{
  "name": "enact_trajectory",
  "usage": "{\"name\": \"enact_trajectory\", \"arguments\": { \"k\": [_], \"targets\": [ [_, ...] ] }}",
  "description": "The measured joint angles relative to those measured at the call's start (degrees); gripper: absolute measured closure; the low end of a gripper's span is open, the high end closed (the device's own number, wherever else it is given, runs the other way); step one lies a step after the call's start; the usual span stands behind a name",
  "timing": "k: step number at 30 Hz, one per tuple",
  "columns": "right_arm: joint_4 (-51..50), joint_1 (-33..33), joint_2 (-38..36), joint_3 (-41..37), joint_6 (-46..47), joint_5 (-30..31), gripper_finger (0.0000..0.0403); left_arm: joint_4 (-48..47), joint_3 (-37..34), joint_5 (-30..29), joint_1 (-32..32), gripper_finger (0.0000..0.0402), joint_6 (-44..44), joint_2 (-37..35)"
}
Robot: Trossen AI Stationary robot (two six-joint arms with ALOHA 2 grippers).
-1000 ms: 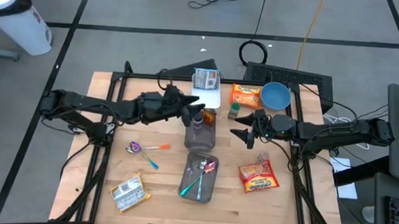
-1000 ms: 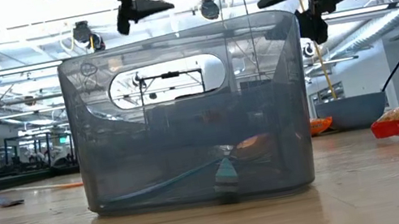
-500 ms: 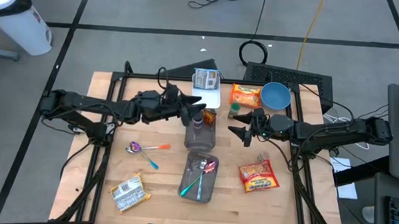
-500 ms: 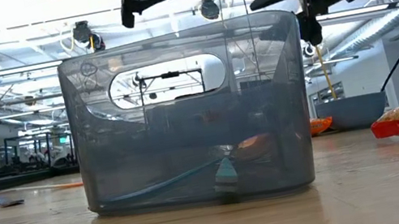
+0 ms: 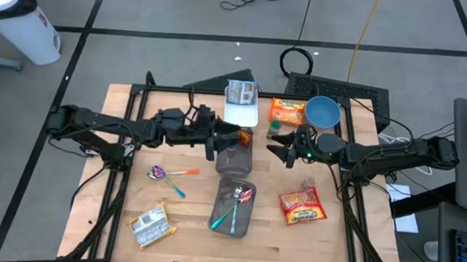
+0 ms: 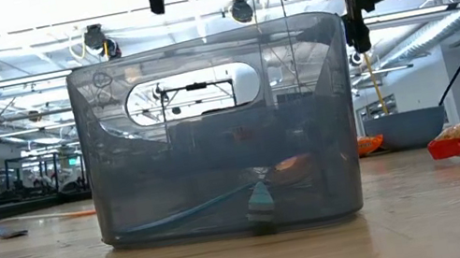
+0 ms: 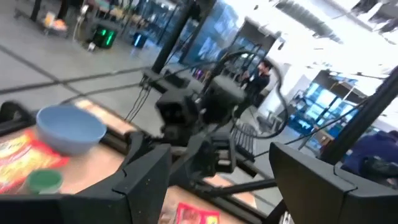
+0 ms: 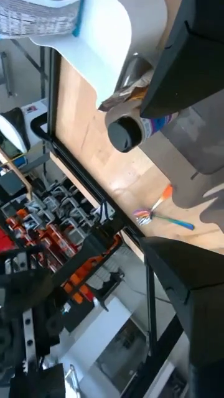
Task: Pick & Place Food Item
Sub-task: Put the orange spoon into the bottom black bin
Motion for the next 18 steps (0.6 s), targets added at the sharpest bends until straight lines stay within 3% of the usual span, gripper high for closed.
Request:
{"name": "enact_trajectory", "arguments": {
  "k": [14,18],
  "targets": [
    [-0.99,0.85,0.0,0.0,-0.99,-1.42,0.0087,-0.61,0.0,2.52,-0.17,0.0238,2.68,-2.81],
    [-0.95,0.85,0.0,0.0,-2.01,-1.61,0.0111,-0.42,0.0,2.48,0.59,0.0248,0.82,-3.06]
  ]
}}
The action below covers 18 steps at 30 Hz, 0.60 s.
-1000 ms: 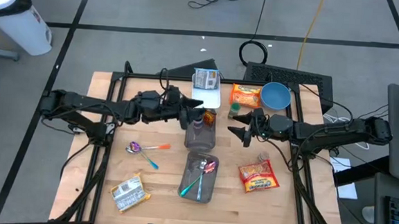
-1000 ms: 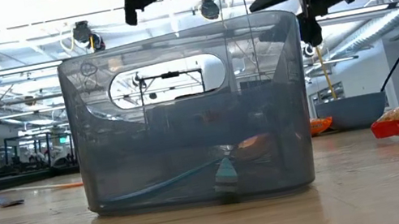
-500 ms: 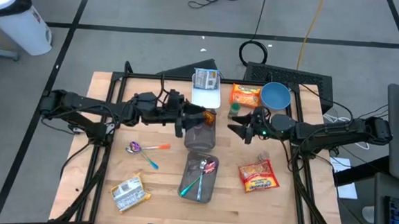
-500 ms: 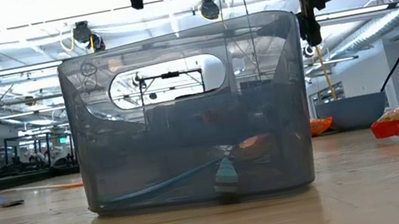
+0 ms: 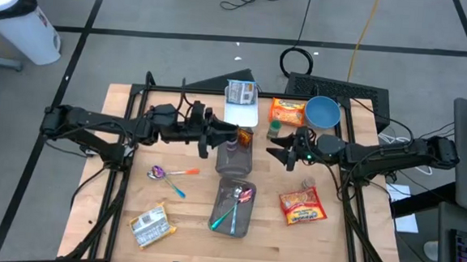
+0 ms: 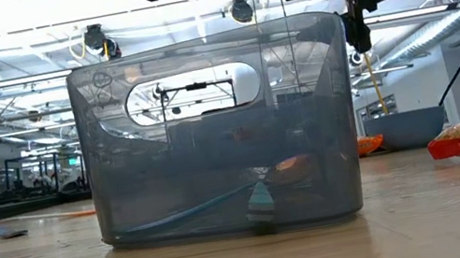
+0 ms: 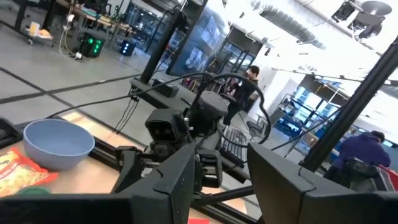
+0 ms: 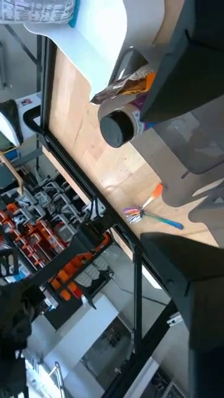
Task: Pick & Place Food Item
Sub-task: Put the orange spoon into the bottom black bin
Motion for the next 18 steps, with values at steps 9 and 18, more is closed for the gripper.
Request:
{"name": "enact_trajectory", "arguments": {
  "k": [9,18],
  "targets": [
    [-0.25,0.02,0.0,0.0,-1.31,-2.89,0.0224,0.09,0.0,-0.47,2.26,0.0249,-2.72,0.02],
    [-1.24,-0.04,0.0,0.03,-3.4,-2.89,0.0287,3.26,0.0,-5.33,3.83,0.0249,-10.13,0.04]
  ]
}}
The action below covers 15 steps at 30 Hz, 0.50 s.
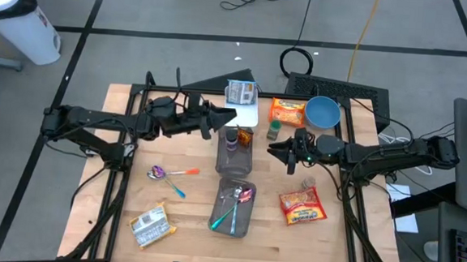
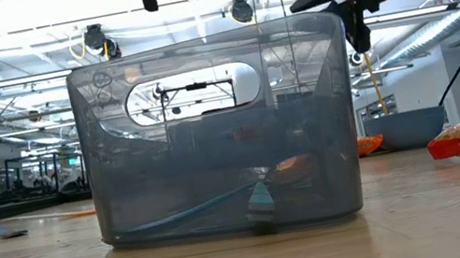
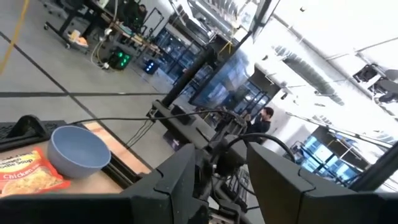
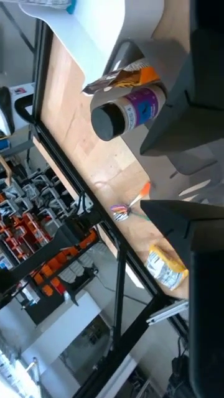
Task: Pick & Place Food Item
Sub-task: Put the orange spoon into the bottom black bin
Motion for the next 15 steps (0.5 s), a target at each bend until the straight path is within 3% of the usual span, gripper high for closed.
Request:
{"name": "enact_trajectory", "arguments": {
  "k": [7,15],
  "targets": [
    [0.03,-0.05,0.0,0.01,-2.13,-0.01,0.0286,0.15,0.0,0.11,-0.28,0.0249,-0.39,0.0],
    [0.03,-0.05,0.0,0.01,-2.57,-3.69,0.0251,0.19,0.0,-0.56,0.15,0.0249,0.13,0.0]
  ]
}}
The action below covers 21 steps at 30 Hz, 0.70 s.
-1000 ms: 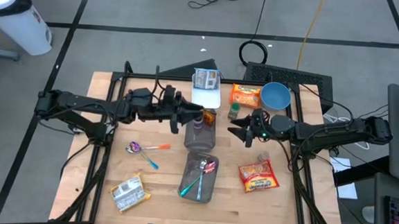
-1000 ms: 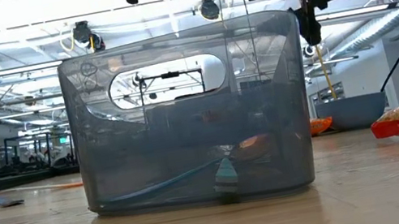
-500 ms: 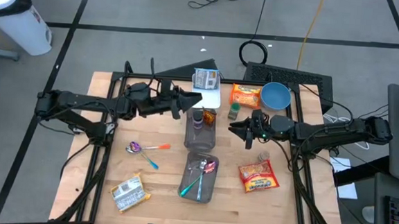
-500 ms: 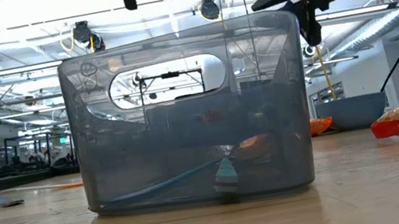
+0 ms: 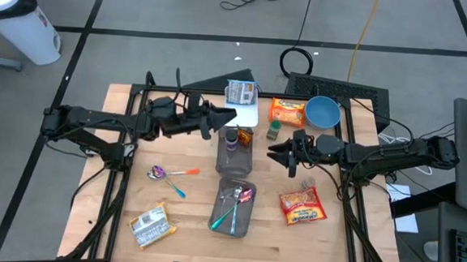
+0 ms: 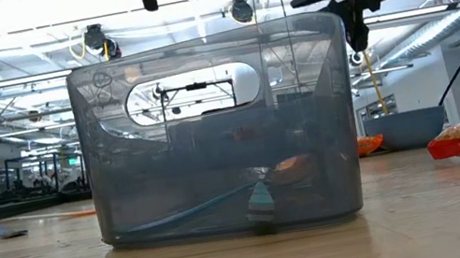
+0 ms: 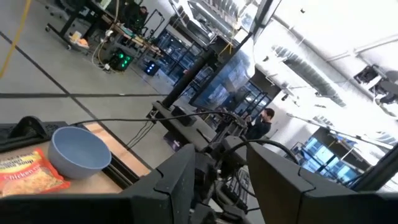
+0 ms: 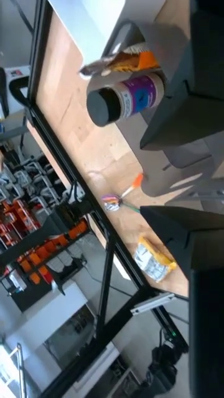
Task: Pick & Place Food Item
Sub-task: Put the orange spoon into the bottom black bin
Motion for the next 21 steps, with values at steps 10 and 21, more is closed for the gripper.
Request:
{"name": "enact_trajectory", "arguments": {
  "k": [10,21],
  "targets": [
    [-0.01,-3.87,0.0,0.0,4.4,-0.55,0.017,-0.07,0.0,10.04,4.24,0.0221,-0.78,0.0],
    [2.8,-7.07,0.0,0.0,8.75,-0.62,0.0107,3.44,0.0,23.85,13.59,0.0138,-3.7,0.04]
  ]
}}
